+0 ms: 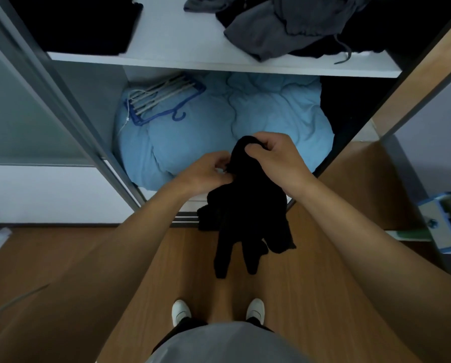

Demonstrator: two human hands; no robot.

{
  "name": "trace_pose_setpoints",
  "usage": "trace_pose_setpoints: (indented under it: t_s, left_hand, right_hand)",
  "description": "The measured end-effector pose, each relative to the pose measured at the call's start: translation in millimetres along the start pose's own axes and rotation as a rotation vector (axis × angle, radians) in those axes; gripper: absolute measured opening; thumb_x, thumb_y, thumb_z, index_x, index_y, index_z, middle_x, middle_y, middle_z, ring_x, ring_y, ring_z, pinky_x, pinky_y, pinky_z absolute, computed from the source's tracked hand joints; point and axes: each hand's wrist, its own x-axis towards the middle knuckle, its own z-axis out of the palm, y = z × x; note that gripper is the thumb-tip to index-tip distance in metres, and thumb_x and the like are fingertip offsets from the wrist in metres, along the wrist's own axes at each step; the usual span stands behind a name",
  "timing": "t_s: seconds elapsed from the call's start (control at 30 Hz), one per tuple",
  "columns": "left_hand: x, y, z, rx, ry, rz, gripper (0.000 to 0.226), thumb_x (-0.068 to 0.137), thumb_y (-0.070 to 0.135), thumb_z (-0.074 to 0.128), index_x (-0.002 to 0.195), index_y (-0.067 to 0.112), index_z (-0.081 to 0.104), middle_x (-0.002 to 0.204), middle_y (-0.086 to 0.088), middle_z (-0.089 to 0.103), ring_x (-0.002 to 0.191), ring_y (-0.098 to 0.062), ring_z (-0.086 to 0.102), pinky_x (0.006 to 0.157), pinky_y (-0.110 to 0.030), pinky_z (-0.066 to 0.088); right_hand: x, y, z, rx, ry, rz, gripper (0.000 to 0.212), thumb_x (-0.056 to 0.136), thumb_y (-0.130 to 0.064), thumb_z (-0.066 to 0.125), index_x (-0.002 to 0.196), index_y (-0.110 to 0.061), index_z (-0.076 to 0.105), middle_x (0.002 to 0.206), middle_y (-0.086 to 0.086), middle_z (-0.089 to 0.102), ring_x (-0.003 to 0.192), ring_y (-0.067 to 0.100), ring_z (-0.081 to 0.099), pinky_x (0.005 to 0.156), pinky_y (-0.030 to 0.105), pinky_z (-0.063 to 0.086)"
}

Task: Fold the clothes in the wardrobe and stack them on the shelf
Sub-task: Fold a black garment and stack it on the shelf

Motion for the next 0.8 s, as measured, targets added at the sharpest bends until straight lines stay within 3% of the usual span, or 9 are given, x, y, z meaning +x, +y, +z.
trace_pose_setpoints:
  t_s: [0.07,0.17,0.23,0.3,0.37,0.47,0.57,0.67,0.8]
  left_hand:
    - [-2,-8,0,0.027,-0.099,-0.042,0.026,0.087,0.011,0.066,0.108,0.026,0.066,0.105,0.011,0.068,0.102,-0.002,0.061,0.090,-0.018,0.044]
    - [-3,-15,1,0.058,-0.126,-0.078,0.005,0.082,0.018,0.066,0.077,0.019,0.066,0.072,0.009,0.062,0.067,0.000,0.057,0.064,-0.023,0.041]
    - [0,-14,0,0.020,0.035,-0.102,0.027,0.086,0.006,0.063,0.062,0.018,0.062,0.059,0.005,0.053,0.054,-0.005,0.049,0.055,-0.026,0.034]
    - [5,-9,-6,-0.087,0.182,-0.133,0.043,0.085,-0.004,0.058,0.051,0.021,0.064,0.049,0.010,0.051,0.045,-0.003,0.045,0.047,-0.021,0.032]
    - [10,-2,-11,-0.101,0.217,-0.124,0.052,0.084,-0.004,0.056,0.041,0.026,0.058,0.040,0.016,0.044,0.038,0.001,0.040,0.041,-0.018,0.030]
    - [14,0,-12,-0.016,0.157,-0.117,0.044,0.085,0.004,0.063,0.046,0.023,0.055,0.043,0.016,0.045,0.040,0.001,0.041,0.042,-0.017,0.030]
    - [7,-15,-13,0.079,-0.019,-0.195,0.029,0.091,0.024,0.070,0.062,0.022,0.070,0.057,0.016,0.061,0.053,0.003,0.054,0.055,-0.014,0.039]
    - [-6,-29,-15,0.103,-0.167,-0.300,0.035,0.092,0.041,0.068,0.058,0.037,0.073,0.059,0.024,0.065,0.057,0.013,0.058,0.056,-0.003,0.038]
    - [-3,-34,-22,-0.126,0.107,-0.315,0.012,0.092,0.016,0.068,0.084,0.017,0.077,0.074,0.007,0.071,0.068,-0.005,0.066,0.063,-0.012,0.047]
  right_hand:
    - [-4,1,-5,-0.040,-0.052,0.004,0.037,0.092,0.000,0.055,0.061,-0.020,0.062,0.056,-0.012,0.057,0.055,0.002,0.052,0.054,0.018,0.039]
    - [-11,7,-15,-0.171,-0.086,0.018,0.028,0.092,-0.005,0.058,0.068,-0.015,0.068,0.063,-0.006,0.061,0.058,0.003,0.055,0.057,0.022,0.042]
    - [-14,13,-23,-0.301,-0.139,0.063,0.013,0.091,-0.022,0.066,0.080,-0.016,0.070,0.074,-0.005,0.068,0.065,0.004,0.062,0.064,0.026,0.047]
    - [-16,22,-31,-0.474,-0.183,0.156,0.019,0.085,-0.045,0.071,0.090,-0.027,0.068,0.082,-0.008,0.070,0.074,0.007,0.066,0.069,0.028,0.052]
    - [-17,28,-35,-0.618,-0.140,0.159,0.021,0.085,-0.047,0.070,0.092,-0.028,0.067,0.085,-0.008,0.069,0.079,0.011,0.066,0.072,0.032,0.053]
    - [-15,30,-40,-0.632,-0.047,0.035,0.014,0.093,-0.029,0.064,0.087,-0.017,0.070,0.080,0.002,0.069,0.078,0.020,0.065,0.074,0.038,0.053]
    - [-17,28,-47,-0.349,-0.190,0.017,0.021,0.095,-0.017,0.066,0.081,-0.003,0.070,0.075,0.013,0.068,0.068,0.018,0.063,0.065,0.030,0.047]
    - [-20,30,-56,-0.118,-0.242,0.060,0.025,0.094,-0.012,0.067,0.079,0.009,0.066,0.069,0.013,0.060,0.063,0.019,0.056,0.059,0.028,0.039]
    - [-13,42,-67,-0.101,-0.317,0.170,0.032,0.093,-0.020,0.070,0.072,0.003,0.064,0.066,0.009,0.057,0.060,0.018,0.053,0.057,0.028,0.037]
